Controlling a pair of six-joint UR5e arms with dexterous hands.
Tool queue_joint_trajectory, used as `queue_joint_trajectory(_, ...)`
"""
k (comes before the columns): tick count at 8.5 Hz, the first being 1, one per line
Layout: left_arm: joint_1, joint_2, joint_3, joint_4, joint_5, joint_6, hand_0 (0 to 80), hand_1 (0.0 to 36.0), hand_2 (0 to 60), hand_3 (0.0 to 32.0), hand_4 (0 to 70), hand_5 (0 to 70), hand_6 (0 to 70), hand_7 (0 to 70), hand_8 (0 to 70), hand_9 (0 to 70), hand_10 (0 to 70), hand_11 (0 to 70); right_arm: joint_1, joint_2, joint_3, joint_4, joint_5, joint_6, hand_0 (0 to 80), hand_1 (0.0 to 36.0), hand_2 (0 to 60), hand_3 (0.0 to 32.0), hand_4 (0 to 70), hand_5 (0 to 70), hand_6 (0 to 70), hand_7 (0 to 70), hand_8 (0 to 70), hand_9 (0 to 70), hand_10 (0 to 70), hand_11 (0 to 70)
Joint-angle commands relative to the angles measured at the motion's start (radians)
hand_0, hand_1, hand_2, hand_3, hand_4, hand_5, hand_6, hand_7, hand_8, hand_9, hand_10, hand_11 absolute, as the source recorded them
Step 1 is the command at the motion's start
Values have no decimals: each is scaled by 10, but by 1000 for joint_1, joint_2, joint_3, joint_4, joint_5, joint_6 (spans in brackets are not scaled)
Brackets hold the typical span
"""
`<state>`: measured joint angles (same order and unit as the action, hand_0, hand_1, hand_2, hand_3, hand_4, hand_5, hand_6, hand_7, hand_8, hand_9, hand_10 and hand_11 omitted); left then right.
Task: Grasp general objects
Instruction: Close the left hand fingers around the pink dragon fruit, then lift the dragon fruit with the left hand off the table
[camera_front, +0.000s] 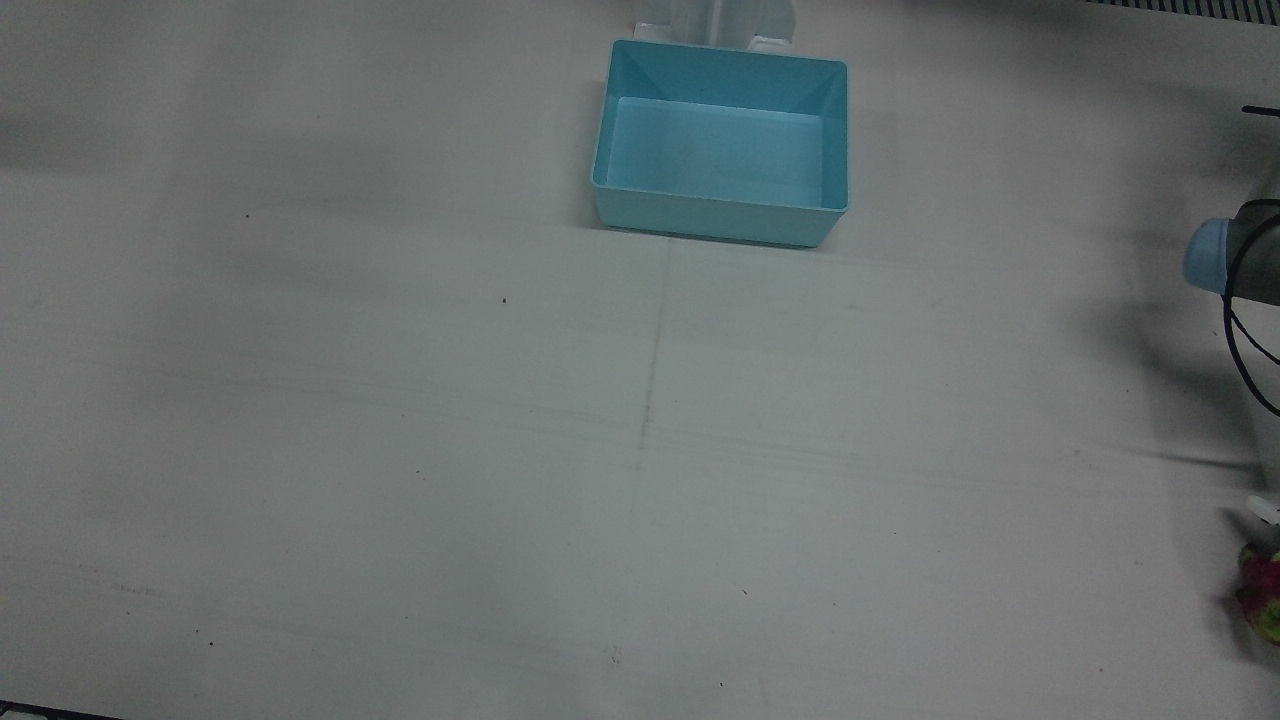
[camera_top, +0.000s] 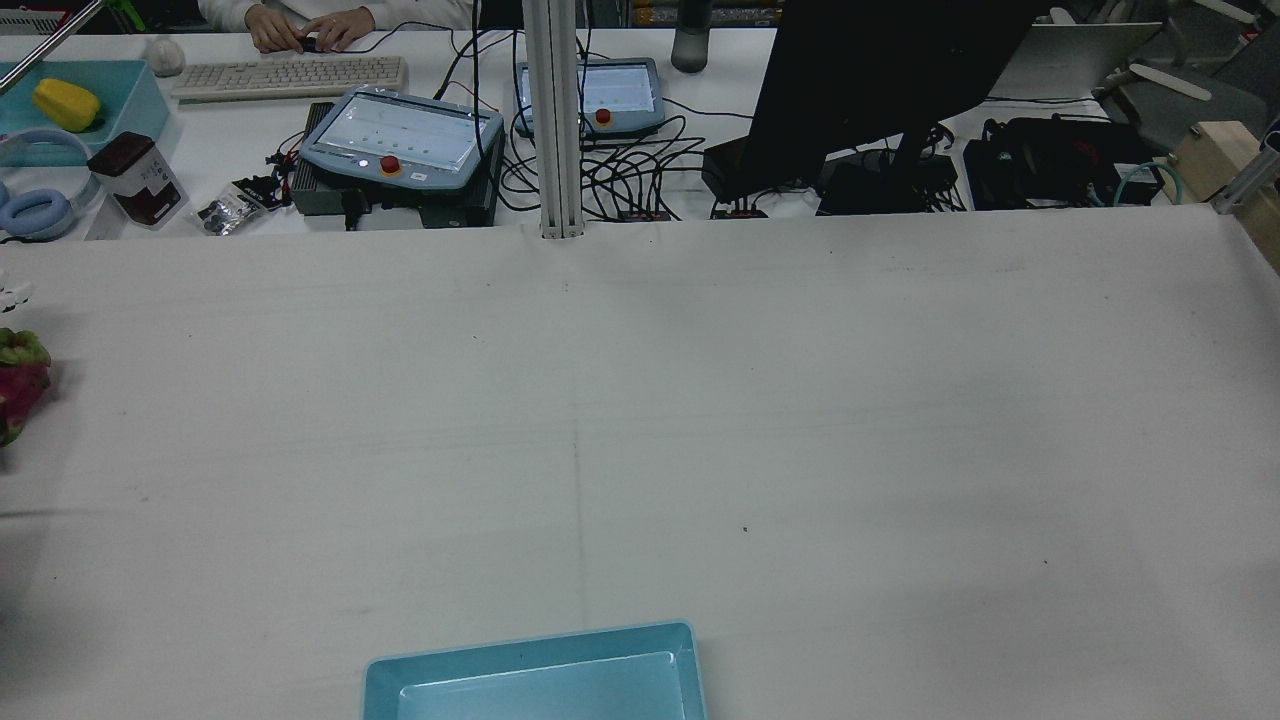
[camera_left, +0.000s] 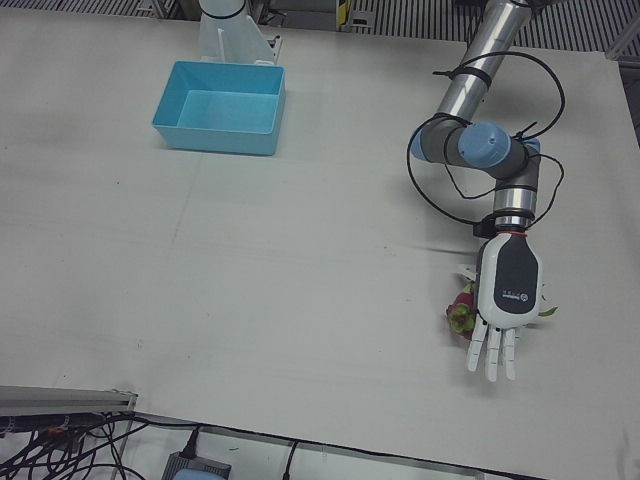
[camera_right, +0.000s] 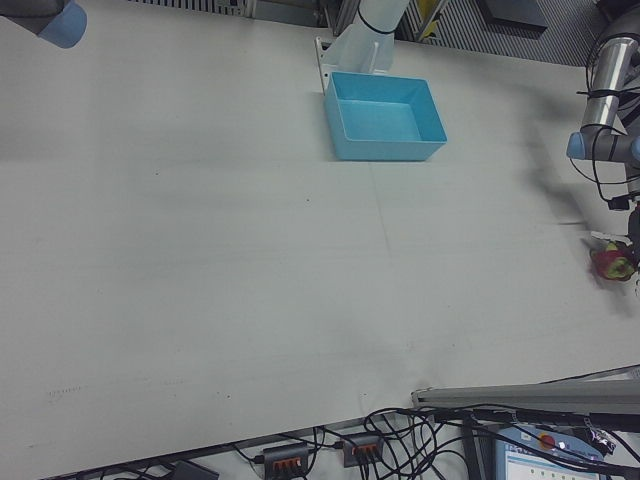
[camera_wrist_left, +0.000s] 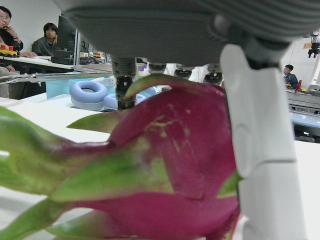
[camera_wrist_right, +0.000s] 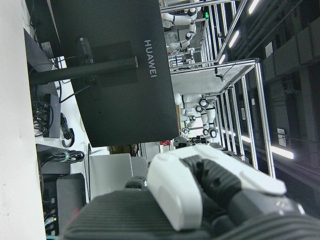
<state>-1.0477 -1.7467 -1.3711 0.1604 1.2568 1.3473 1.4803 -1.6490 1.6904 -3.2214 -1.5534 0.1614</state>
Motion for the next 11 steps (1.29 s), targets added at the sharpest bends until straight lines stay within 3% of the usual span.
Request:
queue_joint_trajectory(1,0,-39,59,5,0,3,560,226,150,0,21,700,96,95,66,5,35,69,0,0,0,0,1,0,0,0,0,0,0,0,0,0,0,0,0,0)
queue_joint_trajectory(2,0,-39,63,-2,-2,3,566,226,125,0,14,700,83,65,58,0,35,71,0,0,0,0,1,0,0,0,0,0,0,0,0,0,0,0,0,0)
queue_joint_trajectory(3,0,-39,63,1,-2,3,566,211,56,0,6,700,71,43,48,0,32,65,0,0,0,0,-1,0,0,0,0,0,0,0,0,0,0,0,0,0)
queue_joint_trajectory(4,0,-39,63,4,-4,3,571,209,36,0,7,700,74,49,46,0,34,67,0,0,0,0,1,0,0,0,0,0,0,0,0,0,0,0,0,0)
queue_joint_trajectory(6,2,-39,67,4,-5,3,582,227,66,0,19,700,88,64,46,0,48,90,0,0,0,0,1,0,0,0,0,0,0,0,0,0,0,0,0,0)
queue_joint_trajectory(8,0,-39,69,-1,-8,3,569,219,138,0,113,700,182,194,97,31,85,141,0,0,0,0,1,0,0,0,0,0,0,0,0,0,0,0,0,0)
queue_joint_trajectory(10,0,-39,76,-11,-8,4,563,220,214,0,174,700,263,341,158,131,125,198,1,0,0,0,-1,0,0,0,0,0,0,0,0,0,0,0,0,0)
queue_joint_trajectory(11,0,-37,73,-13,-8,4,547,203,223,0,209,700,299,377,192,180,146,226,0,0,0,0,1,0,0,0,0,0,0,0,0,0,0,0,0,0)
